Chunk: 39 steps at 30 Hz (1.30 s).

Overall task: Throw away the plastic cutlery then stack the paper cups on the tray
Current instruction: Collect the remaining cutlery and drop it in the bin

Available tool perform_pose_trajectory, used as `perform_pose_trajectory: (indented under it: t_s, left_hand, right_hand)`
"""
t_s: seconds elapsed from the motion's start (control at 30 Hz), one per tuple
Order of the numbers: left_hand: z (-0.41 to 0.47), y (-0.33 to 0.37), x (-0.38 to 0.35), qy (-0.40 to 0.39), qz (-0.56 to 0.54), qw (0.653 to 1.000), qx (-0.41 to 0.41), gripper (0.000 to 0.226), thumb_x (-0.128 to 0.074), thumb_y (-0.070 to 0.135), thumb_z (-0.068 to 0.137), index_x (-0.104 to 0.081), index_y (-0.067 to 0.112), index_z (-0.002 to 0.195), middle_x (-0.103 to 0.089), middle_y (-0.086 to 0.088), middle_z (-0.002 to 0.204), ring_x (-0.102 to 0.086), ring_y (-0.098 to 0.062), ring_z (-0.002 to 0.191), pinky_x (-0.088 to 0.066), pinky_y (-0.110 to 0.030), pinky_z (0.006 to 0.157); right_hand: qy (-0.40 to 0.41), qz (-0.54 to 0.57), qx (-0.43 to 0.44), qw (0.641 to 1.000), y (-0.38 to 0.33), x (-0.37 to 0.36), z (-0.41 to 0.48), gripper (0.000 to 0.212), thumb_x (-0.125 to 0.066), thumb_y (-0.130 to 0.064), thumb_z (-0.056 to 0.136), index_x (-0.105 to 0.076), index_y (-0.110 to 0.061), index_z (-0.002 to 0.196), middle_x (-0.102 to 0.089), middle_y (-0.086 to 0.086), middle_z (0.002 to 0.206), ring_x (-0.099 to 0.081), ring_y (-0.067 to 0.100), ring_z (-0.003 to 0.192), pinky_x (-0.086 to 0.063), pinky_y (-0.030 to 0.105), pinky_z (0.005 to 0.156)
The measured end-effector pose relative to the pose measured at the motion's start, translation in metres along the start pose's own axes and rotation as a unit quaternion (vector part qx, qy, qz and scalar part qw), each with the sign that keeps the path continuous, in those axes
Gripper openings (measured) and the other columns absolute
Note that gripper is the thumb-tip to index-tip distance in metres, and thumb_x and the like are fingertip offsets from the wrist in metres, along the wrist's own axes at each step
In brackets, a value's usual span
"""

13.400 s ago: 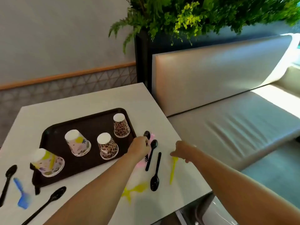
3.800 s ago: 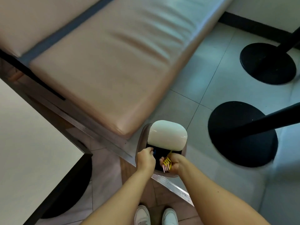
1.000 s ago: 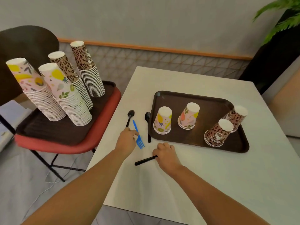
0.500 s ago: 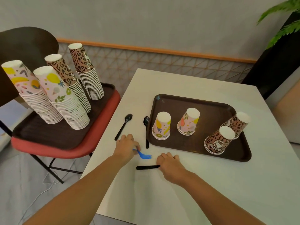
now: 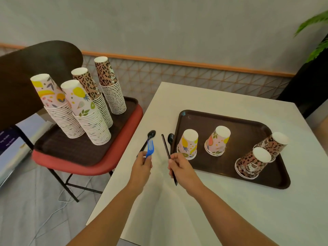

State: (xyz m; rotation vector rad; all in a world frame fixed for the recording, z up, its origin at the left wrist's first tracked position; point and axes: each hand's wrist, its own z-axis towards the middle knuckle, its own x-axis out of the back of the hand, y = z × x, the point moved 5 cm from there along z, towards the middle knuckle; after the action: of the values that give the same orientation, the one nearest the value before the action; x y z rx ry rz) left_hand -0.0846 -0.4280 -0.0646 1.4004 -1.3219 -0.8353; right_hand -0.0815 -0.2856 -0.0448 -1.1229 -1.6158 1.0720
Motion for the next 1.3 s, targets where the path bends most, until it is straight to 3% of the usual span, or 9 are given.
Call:
perform_pose_trajectory:
  t_s: [0.13, 0.2, 0.4, 0.63, 0.73, 0.83, 0.93, 1.07, 1.3]
  left_hand:
    - [0.001, 0.0, -0.003, -0.035, -0.101, 0.991, 0.079, 0.03, -0.051, 0.04, 0.094, -0.057, 0.011, 0.089, -0.045, 0.0, 0.063, -0.043, -0.012, 0.059, -0.039, -0.025, 0.061]
    - [0.005, 0.002, -0.003, -0.052, -0.117, 0.988, 0.083, 0.027, -0.053, 0.035, 0.094, -0.06, 0.009, 0.092, -0.058, -0.003, 0.07, -0.057, -0.014, 0.068, -0.046, -0.024, 0.067]
    - [0.042, -0.004, 0.024, -0.004, -0.07, 0.991, 0.116, 0.029, -0.037, 0.018, 0.101, -0.051, 0.011, 0.076, -0.045, -0.005, 0.062, -0.041, -0.015, 0.054, -0.037, -0.025, 0.052]
    - [0.089, -0.004, 0.041, -0.013, 0.102, 0.992, 0.07, 0.025, -0.052, 0.017, 0.095, -0.052, 0.016, 0.07, -0.038, -0.001, 0.055, -0.033, -0.014, 0.048, -0.031, -0.026, 0.048]
    - [0.103, -0.001, 0.039, -0.025, 0.165, 0.985, 0.051, 0.013, -0.053, 0.019, 0.094, -0.056, 0.01, 0.085, -0.044, 0.0, 0.062, -0.041, -0.014, 0.055, -0.034, -0.024, 0.048]
    - [0.114, 0.005, 0.036, -0.027, 0.222, 0.974, 0.027, 0.01, -0.051, 0.02, 0.094, -0.055, 0.01, 0.093, -0.051, -0.001, 0.075, -0.048, -0.018, 0.071, -0.036, -0.024, 0.055]
    - [0.124, 0.008, 0.03, -0.048, 0.262, 0.964, 0.019, 0.012, -0.055, 0.02, 0.092, -0.052, 0.008, 0.092, -0.053, -0.007, 0.088, -0.047, -0.014, 0.064, -0.036, -0.022, 0.055]
    - [0.128, 0.006, 0.022, -0.087, 0.325, 0.941, 0.038, 0.026, -0.065, 0.024, 0.087, -0.046, 0.006, 0.091, -0.051, -0.007, 0.09, -0.046, -0.014, 0.065, -0.031, -0.019, 0.047]
    - [0.129, 0.003, 0.024, -0.101, 0.373, 0.92, 0.059, 0.012, -0.059, 0.01, 0.087, -0.049, 0.004, 0.091, -0.052, -0.006, 0.083, -0.045, -0.012, 0.058, -0.033, -0.021, 0.044]
  right_hand:
    - [0.024, -0.078, 0.024, 0.996, -0.007, -0.036, 0.007, 0.005, -0.043, -0.014, 0.098, -0.047, -0.012, 0.1, -0.05, -0.003, 0.073, -0.047, 0.009, 0.062, -0.04, 0.019, 0.062]
    - [0.01, -0.118, 0.035, 0.992, -0.013, -0.054, 0.009, 0.016, -0.041, -0.012, 0.098, -0.051, -0.006, 0.108, -0.058, 0.005, 0.083, -0.051, 0.01, 0.068, -0.04, 0.014, 0.06]
    - [0.016, -0.282, 0.046, 0.958, -0.014, -0.067, 0.024, 0.031, -0.041, -0.021, 0.099, -0.06, -0.01, 0.121, -0.05, 0.011, 0.114, -0.05, 0.023, 0.104, -0.039, 0.026, 0.093]
    - [0.039, -0.486, -0.081, 0.869, 0.011, -0.057, 0.025, 0.048, -0.035, -0.032, 0.1, -0.029, -0.016, 0.145, -0.023, 0.008, 0.149, -0.024, 0.026, 0.137, -0.026, 0.039, 0.11]
    - [0.026, -0.507, -0.117, 0.854, 0.021, -0.06, 0.023, 0.055, -0.031, -0.032, 0.101, -0.014, -0.014, 0.15, -0.012, 0.009, 0.155, -0.014, 0.028, 0.143, -0.017, 0.041, 0.115]
    - [0.023, -0.519, -0.135, 0.844, 0.026, -0.06, 0.025, 0.058, -0.03, -0.03, 0.102, -0.006, -0.012, 0.151, -0.008, 0.011, 0.157, -0.011, 0.029, 0.144, -0.016, 0.041, 0.116]
    - [0.042, -0.537, -0.134, 0.832, 0.028, -0.061, 0.031, 0.056, -0.031, -0.027, 0.102, -0.008, -0.009, 0.15, -0.014, 0.011, 0.154, -0.018, 0.029, 0.142, -0.021, 0.041, 0.113]
    - [0.062, -0.539, -0.108, 0.833, 0.028, -0.065, 0.034, 0.053, -0.032, -0.022, 0.1, -0.015, -0.005, 0.148, -0.025, 0.009, 0.149, -0.023, 0.026, 0.138, -0.024, 0.038, 0.111]
    - [0.086, -0.519, -0.09, 0.846, 0.026, -0.067, 0.035, 0.035, -0.039, -0.012, 0.097, -0.044, -0.009, 0.131, -0.042, 0.007, 0.133, -0.041, 0.023, 0.121, -0.032, 0.032, 0.101]
